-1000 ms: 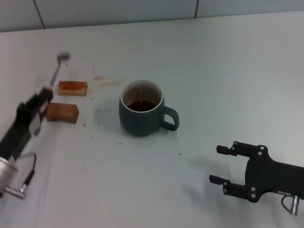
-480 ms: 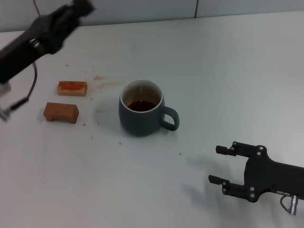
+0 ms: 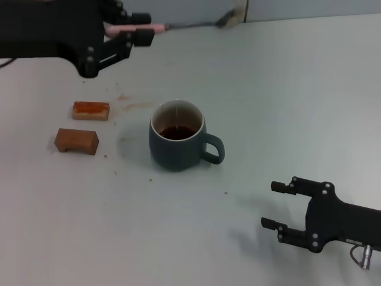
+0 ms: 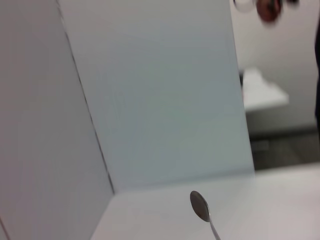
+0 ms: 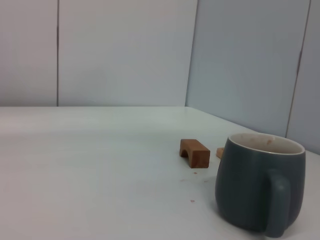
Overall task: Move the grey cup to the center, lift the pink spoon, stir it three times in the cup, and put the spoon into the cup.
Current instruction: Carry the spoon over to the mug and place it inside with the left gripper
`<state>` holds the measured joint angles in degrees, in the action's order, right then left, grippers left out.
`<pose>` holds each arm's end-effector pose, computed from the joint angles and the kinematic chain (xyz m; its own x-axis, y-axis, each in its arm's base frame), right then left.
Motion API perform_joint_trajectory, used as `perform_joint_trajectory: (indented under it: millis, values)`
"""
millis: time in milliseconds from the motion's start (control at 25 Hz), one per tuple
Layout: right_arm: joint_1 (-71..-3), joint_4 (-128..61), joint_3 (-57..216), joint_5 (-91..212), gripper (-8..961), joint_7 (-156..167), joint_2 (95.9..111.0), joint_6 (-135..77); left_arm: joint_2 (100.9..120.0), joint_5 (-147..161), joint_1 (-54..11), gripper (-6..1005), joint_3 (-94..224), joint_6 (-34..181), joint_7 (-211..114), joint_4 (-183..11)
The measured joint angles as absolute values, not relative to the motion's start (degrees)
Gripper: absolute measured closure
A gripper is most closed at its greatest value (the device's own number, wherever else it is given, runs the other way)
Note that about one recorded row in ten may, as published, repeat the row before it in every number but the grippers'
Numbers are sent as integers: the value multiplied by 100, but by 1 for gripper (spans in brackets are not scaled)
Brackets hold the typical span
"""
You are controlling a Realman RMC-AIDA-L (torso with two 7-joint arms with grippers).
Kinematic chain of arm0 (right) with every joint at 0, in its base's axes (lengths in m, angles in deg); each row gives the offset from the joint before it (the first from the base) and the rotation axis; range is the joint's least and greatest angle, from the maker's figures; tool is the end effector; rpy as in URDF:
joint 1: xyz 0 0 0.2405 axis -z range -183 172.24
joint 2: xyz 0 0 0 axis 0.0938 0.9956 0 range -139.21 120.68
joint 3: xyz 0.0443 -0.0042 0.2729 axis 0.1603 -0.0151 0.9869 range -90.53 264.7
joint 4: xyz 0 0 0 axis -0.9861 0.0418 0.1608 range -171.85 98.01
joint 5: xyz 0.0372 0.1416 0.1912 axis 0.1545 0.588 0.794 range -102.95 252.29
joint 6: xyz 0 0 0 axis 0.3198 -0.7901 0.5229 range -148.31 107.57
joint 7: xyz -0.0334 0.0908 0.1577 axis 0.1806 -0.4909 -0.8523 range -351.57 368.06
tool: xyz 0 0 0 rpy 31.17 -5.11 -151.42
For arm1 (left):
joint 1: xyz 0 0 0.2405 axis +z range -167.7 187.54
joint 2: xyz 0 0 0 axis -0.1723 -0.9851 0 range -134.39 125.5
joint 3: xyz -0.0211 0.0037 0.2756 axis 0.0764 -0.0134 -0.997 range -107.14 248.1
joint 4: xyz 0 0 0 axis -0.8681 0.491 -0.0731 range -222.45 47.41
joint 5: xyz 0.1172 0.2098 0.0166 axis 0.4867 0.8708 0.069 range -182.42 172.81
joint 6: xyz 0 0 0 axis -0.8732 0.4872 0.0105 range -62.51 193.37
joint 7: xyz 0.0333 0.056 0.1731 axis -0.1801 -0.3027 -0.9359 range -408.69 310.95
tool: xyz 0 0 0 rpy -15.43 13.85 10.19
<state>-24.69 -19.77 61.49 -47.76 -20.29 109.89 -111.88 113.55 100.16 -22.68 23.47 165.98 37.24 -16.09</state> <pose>0.3534 0.2614 -0.0971 0.8727 0.0164 -0.4880 -0.1872 -0.9118 -0.3654 -0.1498 0.3954 0.0545 0.8895 -0.1574 0.4290 -0.0244 -0.9538 -0.2994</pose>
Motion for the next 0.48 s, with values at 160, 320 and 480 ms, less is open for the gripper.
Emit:
perform_joint_trajectory:
  millis: [160, 320, 480]
  values:
    - [-2473, -1987, 6152, -4770, 286, -2028, 10991, -11180, 11364, 10558, -2149, 865, 1967, 16588, 3677, -800]
    - [-2459, -1987, 6159, -4760, 286, -2033, 10991, -11176, 11384, 11101, -1905, 865, 1353, 16414, 3712, 19]
    - [-2440, -1987, 6160, -4757, 286, -2034, 10992, -11177, 11398, 11393, -1778, 864, 996, 16267, 3770, 385]
